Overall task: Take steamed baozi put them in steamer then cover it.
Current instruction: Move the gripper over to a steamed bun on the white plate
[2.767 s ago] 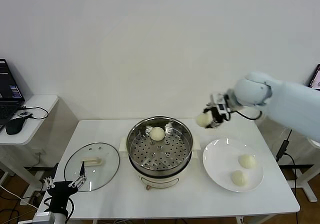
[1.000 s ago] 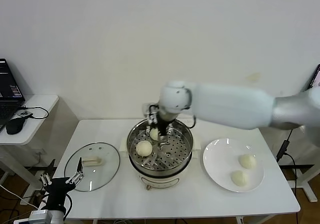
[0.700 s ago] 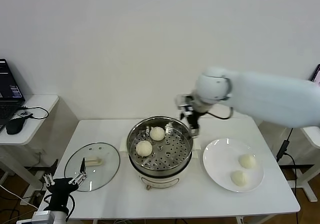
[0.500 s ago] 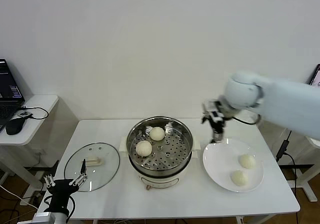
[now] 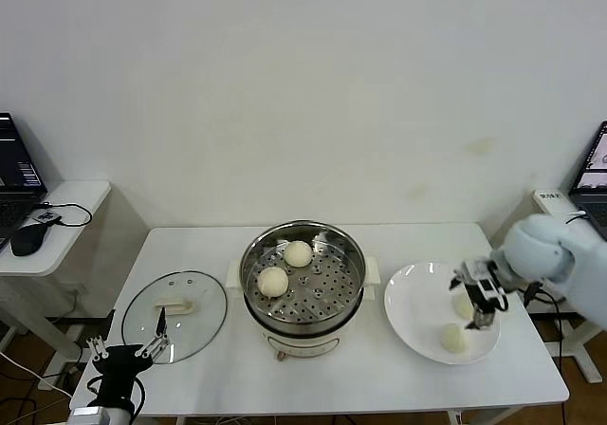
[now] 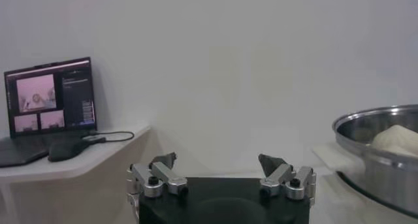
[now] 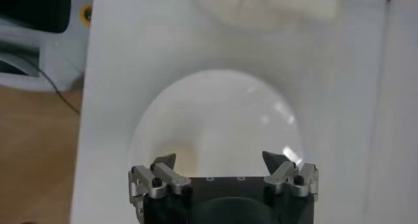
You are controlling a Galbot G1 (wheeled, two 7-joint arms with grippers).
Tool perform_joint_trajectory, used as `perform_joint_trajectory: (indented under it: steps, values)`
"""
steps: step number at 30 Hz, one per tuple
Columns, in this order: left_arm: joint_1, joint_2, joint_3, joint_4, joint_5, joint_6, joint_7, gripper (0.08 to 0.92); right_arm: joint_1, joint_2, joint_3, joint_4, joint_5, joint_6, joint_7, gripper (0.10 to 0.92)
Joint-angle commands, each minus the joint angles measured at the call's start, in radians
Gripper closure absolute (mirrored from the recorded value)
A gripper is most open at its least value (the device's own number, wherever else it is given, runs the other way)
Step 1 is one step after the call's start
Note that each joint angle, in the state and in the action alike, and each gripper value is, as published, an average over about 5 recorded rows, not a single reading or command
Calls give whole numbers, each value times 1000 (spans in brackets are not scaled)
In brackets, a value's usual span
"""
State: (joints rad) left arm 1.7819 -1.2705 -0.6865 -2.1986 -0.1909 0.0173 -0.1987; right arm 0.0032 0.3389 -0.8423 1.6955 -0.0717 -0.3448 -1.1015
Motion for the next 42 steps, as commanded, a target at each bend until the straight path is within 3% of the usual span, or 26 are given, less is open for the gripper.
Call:
perform_joint_trajectory:
  steps: [1, 22, 42]
  values:
    - [3, -3, 1, -1, 6, 1, 0, 177, -393, -41, 285, -27, -118, 52, 29, 203]
    - [-3, -7, -12, 12, 3, -1, 0, 177, -346, 112, 234, -156, -134, 29, 92, 213]
    - [-4, -9, -19, -3, 1, -1, -1, 177, -263, 121, 193, -163, -89, 18, 61, 436]
